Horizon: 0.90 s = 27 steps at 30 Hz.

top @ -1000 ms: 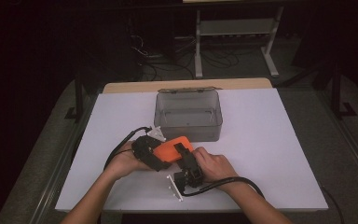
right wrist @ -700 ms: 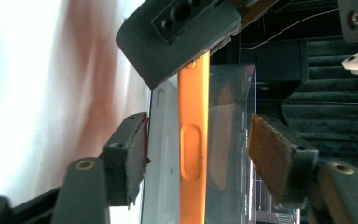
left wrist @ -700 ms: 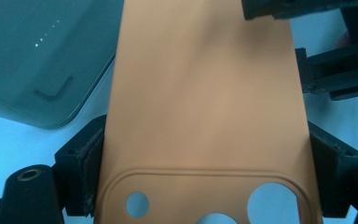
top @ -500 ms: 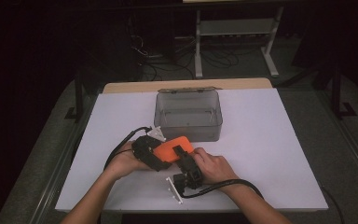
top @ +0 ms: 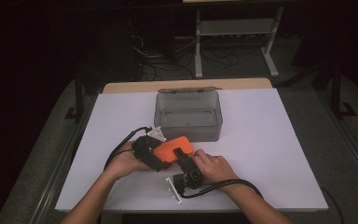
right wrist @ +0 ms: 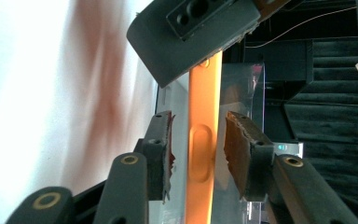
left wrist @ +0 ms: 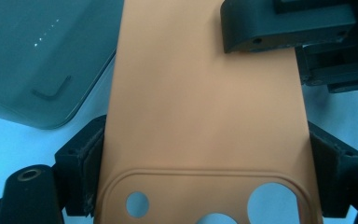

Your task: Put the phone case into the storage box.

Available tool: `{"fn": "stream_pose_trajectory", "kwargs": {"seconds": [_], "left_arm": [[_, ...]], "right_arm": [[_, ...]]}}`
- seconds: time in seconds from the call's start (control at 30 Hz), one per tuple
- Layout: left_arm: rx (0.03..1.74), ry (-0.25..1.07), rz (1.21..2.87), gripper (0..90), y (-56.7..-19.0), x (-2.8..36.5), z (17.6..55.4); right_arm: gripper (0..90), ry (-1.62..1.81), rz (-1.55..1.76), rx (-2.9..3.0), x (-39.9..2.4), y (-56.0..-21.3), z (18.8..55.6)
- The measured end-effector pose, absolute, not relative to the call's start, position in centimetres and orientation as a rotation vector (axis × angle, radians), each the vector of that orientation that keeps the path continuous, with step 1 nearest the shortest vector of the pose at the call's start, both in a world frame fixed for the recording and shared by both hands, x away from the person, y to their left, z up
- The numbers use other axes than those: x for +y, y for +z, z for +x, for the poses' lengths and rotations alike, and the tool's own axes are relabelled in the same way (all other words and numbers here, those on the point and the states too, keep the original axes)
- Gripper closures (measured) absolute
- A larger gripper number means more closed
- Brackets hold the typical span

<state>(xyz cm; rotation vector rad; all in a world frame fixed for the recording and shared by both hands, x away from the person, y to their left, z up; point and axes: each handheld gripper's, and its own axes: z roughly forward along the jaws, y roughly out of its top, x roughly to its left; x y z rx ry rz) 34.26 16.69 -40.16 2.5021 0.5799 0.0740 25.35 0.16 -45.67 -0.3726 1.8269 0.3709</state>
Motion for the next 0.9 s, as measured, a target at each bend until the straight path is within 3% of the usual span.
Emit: {"fn": "stream_pose_trajectory", "kwargs": {"seconds": [0.3,0.9], "left_arm": [[0.579,0.073,2.505,15.6,-40.18,16.65,34.25],[0.588,0.071,2.499,15.6,-40.16,16.65,34.26]], "right_arm": [[72.6,0.361,-0.371,1.823,0.17,-45.70,25.33],[75.7,0.345,-0.380,1.779,0.27,-45.97,25.22]]}}
